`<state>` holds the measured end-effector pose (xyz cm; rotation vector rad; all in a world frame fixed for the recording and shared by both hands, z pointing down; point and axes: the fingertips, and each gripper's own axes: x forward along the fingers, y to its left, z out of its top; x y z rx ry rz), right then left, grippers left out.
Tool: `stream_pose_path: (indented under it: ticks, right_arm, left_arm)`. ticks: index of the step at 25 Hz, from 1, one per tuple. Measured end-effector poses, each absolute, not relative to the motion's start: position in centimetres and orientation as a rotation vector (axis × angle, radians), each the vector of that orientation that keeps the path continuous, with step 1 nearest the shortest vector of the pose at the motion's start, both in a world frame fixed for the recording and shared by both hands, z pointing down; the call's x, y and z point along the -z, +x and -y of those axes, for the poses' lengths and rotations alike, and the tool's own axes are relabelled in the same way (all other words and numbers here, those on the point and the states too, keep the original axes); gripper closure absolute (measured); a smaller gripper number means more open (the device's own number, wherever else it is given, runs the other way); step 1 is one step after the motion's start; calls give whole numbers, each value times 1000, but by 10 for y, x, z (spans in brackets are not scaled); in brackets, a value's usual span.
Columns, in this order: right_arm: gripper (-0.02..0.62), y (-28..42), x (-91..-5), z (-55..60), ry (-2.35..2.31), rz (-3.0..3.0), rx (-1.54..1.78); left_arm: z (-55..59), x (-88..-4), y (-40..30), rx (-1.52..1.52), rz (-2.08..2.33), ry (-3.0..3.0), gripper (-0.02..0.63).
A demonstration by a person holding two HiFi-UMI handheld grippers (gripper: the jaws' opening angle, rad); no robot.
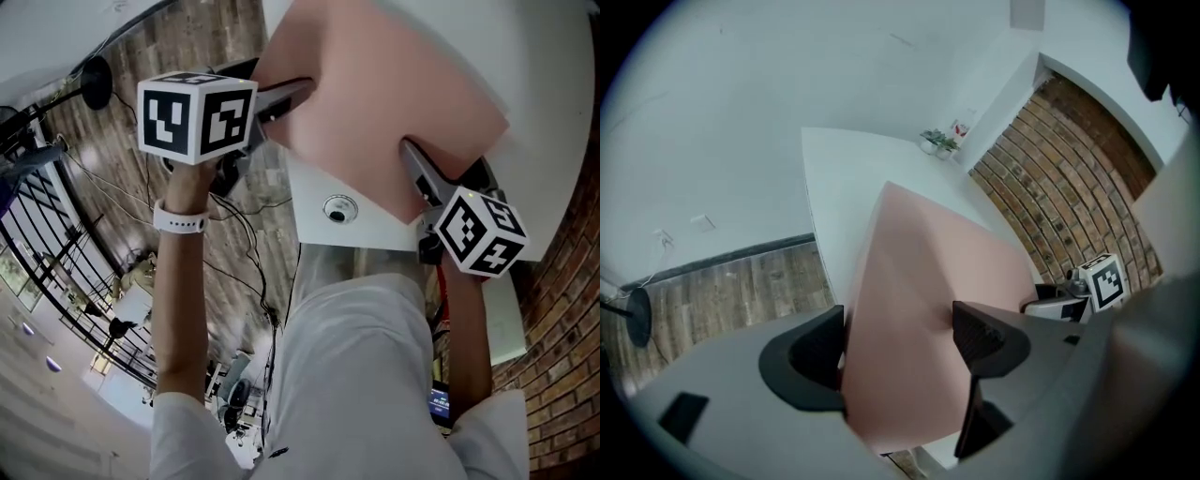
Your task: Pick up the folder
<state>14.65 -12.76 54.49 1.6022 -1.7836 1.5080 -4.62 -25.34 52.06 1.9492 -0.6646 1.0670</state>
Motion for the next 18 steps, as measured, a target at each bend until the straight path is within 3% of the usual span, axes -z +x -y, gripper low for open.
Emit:
stream_pose_path:
  ticks: [18]
  right_arm:
    - [51, 160, -488, 119, 1584, 1915, -1305]
  left_arm:
    - [218, -465, -48, -924, 774, 1992, 238]
